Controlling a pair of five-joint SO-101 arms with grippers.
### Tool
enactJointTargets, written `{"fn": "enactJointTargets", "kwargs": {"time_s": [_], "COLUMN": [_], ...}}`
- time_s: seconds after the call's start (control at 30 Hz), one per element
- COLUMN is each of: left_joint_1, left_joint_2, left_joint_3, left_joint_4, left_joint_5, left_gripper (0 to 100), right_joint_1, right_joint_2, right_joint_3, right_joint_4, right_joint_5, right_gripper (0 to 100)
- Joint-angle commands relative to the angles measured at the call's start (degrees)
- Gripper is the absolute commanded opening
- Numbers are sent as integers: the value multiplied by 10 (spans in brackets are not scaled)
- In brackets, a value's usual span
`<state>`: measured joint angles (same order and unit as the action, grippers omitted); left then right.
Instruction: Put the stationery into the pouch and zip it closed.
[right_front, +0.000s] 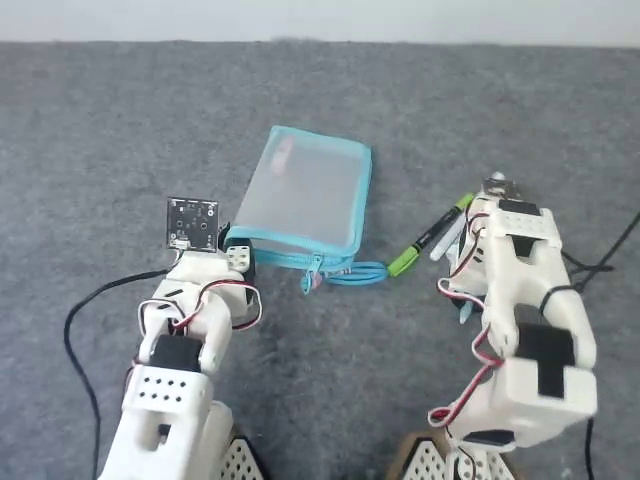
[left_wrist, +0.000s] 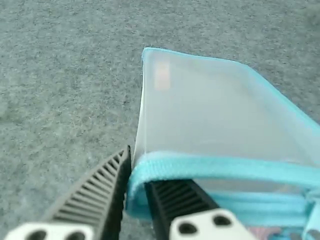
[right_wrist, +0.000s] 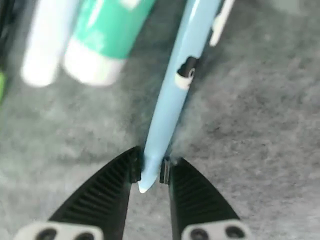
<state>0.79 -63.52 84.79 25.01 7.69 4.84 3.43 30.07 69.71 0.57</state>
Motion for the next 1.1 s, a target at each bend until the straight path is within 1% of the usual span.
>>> {"fn": "enactJointTargets", "kwargs": {"time_s": [0.0, 0.1, 0.2, 0.27, 0.37, 0.47, 0.57, 0.7, 0.87, 0.9, 1.07], "left_joint_1": [-3, -4, -4, -5, -5, -5, -5, -5, -5, -5, -5], "left_joint_2": [0, 0, 0, 0, 0, -1, -3, -4, -1, 0, 0], "left_joint_3": [-22, -22, -22, -22, -22, -19, -16, -16, -16, -16, -16], "left_joint_4": [-7, -7, -7, -7, -7, -7, -7, -7, -8, -8, -9], "left_joint_5": [7, 7, 7, 7, 7, 7, 7, 7, 6, 6, 6], "left_gripper": [13, 13, 13, 13, 13, 13, 13, 13, 13, 13, 13], "right_joint_1": [-13, -51, -124, -173, -226, -252, -230, -170, -157, -154, -124], "right_joint_2": [-128, -237, -334, -376, -399, -385, -359, -283, -144, -124, -34], "right_joint_3": [-22, -25, -31, -46, -83, -117, -130, -127, -145, -152, -188], "right_joint_4": [26, 46, 83, 116, 153, 183, 201, 167, 136, 135, 120], "right_joint_5": [45, 75, 113, 108, 109, 128, 115, 45, -51, -68, -142], "right_gripper": [6, 6, 6, 6, 6, 6, 6, 13, 156, 172, 166]}}
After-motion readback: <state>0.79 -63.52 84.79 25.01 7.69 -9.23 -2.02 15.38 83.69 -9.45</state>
